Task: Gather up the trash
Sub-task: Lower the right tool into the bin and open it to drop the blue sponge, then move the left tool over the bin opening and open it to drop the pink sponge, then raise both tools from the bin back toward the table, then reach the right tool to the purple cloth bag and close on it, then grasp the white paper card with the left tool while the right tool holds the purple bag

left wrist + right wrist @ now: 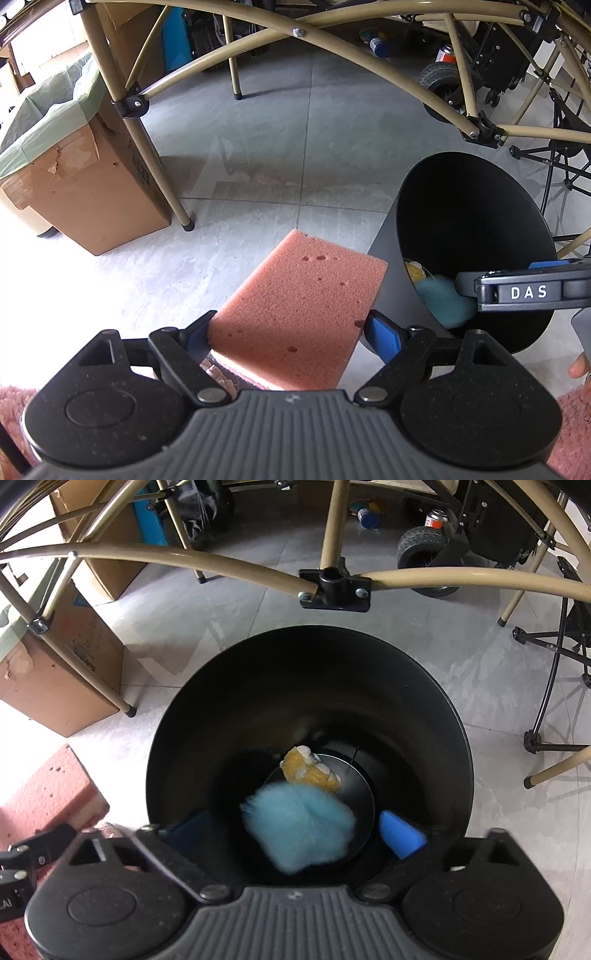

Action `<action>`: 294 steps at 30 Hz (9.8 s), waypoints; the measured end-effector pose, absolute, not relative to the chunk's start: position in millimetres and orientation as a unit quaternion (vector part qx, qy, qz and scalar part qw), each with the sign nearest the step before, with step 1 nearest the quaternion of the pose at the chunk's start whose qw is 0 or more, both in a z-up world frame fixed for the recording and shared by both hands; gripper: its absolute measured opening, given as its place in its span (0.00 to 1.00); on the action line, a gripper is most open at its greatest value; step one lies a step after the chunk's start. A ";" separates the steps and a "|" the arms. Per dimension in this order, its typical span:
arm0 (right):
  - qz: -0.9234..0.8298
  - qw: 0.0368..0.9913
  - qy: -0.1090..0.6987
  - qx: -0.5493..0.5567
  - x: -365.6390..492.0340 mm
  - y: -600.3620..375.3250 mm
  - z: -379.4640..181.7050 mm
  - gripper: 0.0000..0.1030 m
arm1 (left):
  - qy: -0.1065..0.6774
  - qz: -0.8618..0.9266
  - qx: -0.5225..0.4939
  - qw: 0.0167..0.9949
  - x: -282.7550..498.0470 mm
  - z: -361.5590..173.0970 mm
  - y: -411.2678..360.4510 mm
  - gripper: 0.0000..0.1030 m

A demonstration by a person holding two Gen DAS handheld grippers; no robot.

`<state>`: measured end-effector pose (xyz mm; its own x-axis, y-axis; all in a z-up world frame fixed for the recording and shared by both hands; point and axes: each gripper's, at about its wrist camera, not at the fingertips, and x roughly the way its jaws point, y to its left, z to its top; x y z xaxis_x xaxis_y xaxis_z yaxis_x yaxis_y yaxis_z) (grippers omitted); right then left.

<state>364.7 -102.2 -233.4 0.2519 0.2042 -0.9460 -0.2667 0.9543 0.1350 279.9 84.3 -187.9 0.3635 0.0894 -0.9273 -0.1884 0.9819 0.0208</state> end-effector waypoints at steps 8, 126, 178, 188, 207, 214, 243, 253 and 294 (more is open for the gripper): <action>0.147 0.793 0.591 -0.031 364.2 -101.6 -232.4 1.00 | 0.559 0.084 -0.043 0.824 280.6 -189.2 85.1 0.82; 0.001 0.862 0.489 0.134 319.5 -299.2 -163.3 1.00 | 0.538 -0.024 0.016 0.842 334.4 -157.4 -63.3 1.00; 0.122 0.962 0.237 0.060 349.3 -221.3 -6.5 1.00 | 0.246 0.021 -0.038 0.968 333.3 23.2 24.0 1.00; 0.108 0.967 0.223 0.066 394.8 -208.2 -3.5 1.00 | 0.235 0.039 -0.055 0.970 368.1 24.9 41.8 1.00; 0.108 0.957 0.257 0.074 467.3 -177.3 -42.9 0.97 | 0.252 0.033 -0.060 0.965 433.4 5.9 45.9 1.00; 0.127 0.952 0.265 0.080 467.6 -176.5 -48.4 0.68 | 0.262 0.028 -0.061 0.963 435.8 -0.2 42.1 1.00; 0.136 0.966 0.207 0.077 435.4 -217.5 -28.3 0.27 | 0.282 -0.017 -0.068 0.957 450.9 -9.4 -2.3 1.00; 0.113 0.972 0.188 0.079 424.9 -243.9 -26.3 0.27 | 0.293 -0.044 -0.061 0.953 463.2 -17.9 -32.7 1.00; 0.093 0.977 0.174 0.082 411.6 -275.3 -27.5 0.27 | 0.292 -0.072 -0.035 0.953 472.9 -27.6 -73.0 0.20</action>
<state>411.6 -275.3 -27.5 0.9220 0.2108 -0.3249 -0.1533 0.9690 0.1936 472.9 -73.0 -27.6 0.8196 -0.1566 -0.5511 0.1163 0.9874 -0.1077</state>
